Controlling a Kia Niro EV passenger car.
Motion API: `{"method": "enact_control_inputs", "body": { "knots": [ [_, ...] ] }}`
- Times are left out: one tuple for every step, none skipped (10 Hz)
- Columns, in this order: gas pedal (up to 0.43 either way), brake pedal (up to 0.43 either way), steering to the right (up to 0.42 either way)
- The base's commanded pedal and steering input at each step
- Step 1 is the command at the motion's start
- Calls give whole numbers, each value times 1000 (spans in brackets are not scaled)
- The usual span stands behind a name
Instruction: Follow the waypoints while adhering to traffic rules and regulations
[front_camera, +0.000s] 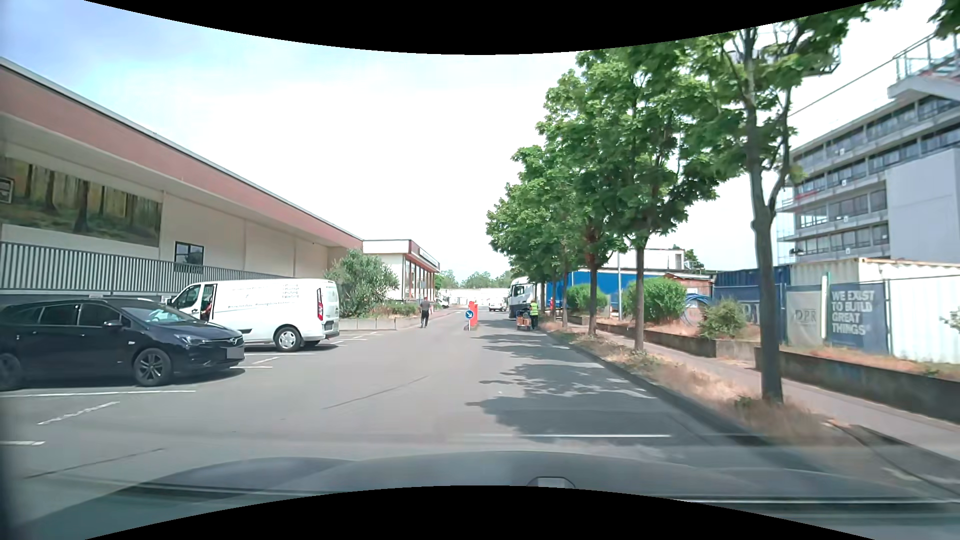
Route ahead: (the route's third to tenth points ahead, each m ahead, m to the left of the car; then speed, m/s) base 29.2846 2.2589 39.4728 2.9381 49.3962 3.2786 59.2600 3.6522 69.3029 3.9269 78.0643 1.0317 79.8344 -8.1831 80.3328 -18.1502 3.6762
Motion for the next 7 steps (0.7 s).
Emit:
{"method": "enact_control_inputs", "body": {
  "knots": [
    [0, 0, -12],
    [0, 0, -12],
    [0, 0, -8],
    [0, 0, 3],
    [0, 0, 7],
    [0, 0, 4],
    [0, 0, 2]
  ]
}}
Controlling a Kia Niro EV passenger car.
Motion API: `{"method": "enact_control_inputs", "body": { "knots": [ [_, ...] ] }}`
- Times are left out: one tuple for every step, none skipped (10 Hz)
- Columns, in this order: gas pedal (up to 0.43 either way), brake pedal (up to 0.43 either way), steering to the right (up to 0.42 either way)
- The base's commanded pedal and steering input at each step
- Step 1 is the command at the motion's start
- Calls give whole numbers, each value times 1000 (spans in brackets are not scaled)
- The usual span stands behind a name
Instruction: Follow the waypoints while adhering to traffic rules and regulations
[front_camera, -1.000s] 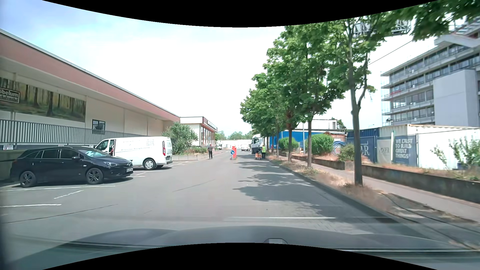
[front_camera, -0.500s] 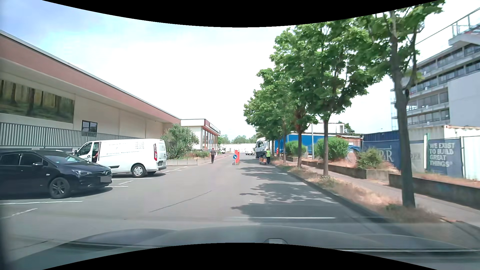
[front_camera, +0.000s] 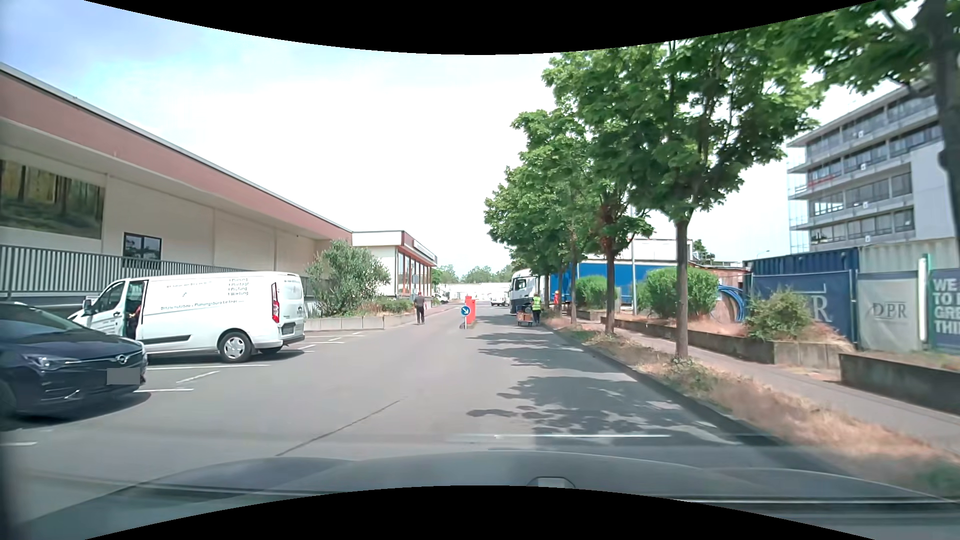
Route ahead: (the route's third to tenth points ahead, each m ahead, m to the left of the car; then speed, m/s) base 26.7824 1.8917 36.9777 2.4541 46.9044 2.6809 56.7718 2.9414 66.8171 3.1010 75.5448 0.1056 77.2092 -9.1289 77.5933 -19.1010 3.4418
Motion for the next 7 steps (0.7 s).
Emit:
{"method": "enact_control_inputs", "body": {
  "knots": [
    [0, 0, 3],
    [0, 0, 3],
    [0, 0, 3],
    [0, 0, 3],
    [0, 0, 3],
    [0, 0, 3],
    [0, 0, 2]
  ]
}}
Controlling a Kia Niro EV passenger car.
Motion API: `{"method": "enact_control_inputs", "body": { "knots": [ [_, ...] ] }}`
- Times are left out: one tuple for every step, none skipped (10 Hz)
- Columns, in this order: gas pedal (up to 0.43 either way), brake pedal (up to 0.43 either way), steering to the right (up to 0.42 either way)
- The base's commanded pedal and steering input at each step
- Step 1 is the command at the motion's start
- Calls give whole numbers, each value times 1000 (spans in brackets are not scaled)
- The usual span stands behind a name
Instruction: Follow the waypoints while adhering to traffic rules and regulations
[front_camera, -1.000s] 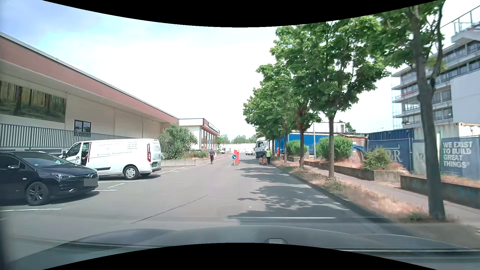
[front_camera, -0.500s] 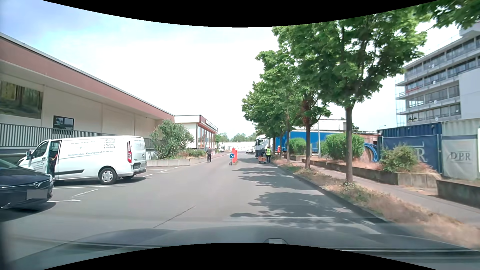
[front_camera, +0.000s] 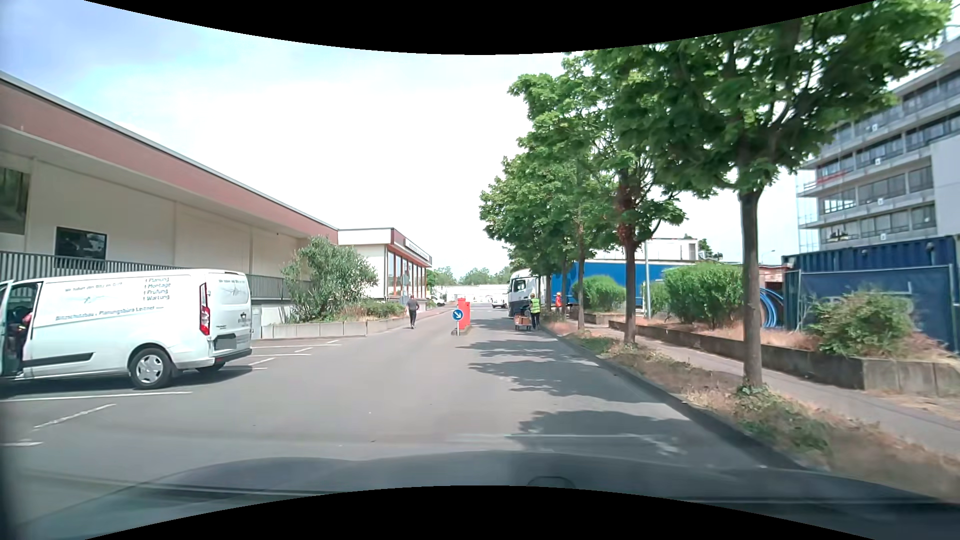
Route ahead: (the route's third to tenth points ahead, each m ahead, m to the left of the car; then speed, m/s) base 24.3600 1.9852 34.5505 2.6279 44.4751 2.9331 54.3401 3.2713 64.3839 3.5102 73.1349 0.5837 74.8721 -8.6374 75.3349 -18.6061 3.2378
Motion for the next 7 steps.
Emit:
{"method": "enact_control_inputs", "body": {
  "knots": [
    [0, 0, 0],
    [0, 0, 0],
    [0, 0, -2],
    [0, 0, -6],
    [0, 0, -8],
    [0, 0, -8],
    [0, 0, -7]
  ]
}}
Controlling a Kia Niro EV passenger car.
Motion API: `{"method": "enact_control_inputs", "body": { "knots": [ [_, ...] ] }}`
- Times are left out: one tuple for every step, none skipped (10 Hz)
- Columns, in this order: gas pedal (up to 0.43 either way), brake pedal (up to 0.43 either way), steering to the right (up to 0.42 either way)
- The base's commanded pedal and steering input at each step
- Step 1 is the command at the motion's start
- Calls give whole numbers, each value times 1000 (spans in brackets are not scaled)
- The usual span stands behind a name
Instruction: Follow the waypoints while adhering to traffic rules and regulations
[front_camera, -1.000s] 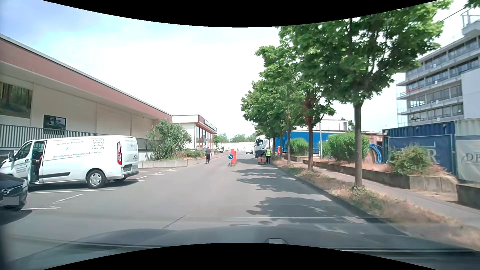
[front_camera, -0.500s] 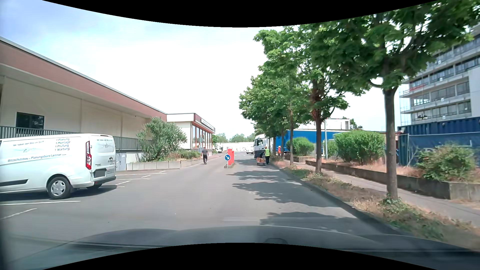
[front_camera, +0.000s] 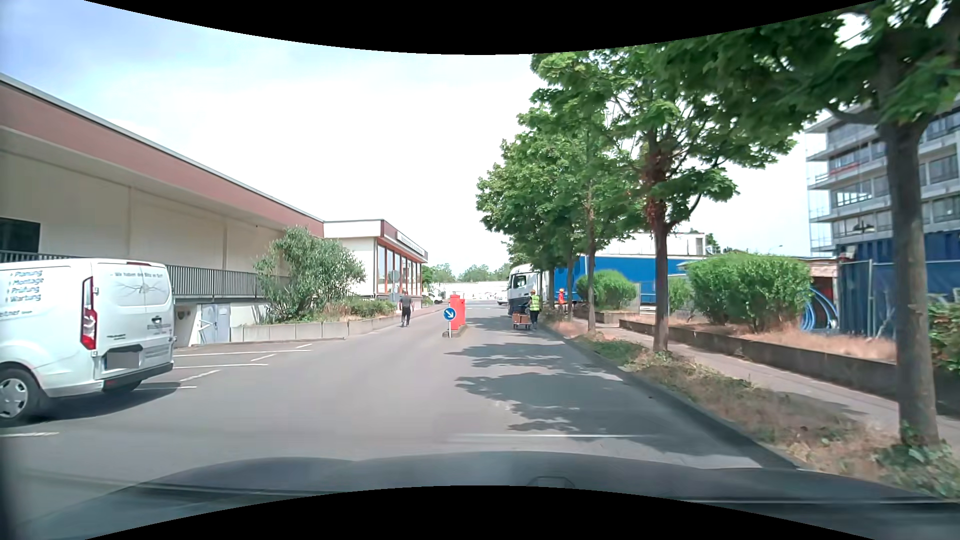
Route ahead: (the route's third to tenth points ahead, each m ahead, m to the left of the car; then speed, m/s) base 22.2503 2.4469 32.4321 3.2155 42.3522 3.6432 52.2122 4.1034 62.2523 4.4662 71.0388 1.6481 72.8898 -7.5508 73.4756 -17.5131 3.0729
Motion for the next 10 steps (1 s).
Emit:
{"method": "enact_control_inputs", "body": {
  "knots": [
    [0, 0, -8],
    [0, 0, -8],
    [0, 0, -8],
    [0, 0, -8],
    [0, 0, -8],
    [0, 0, -8],
    [0, 0, -8],
    [0, 0, -7],
    [0, 0, -7],
    [0, 0, -7]
  ]
}}
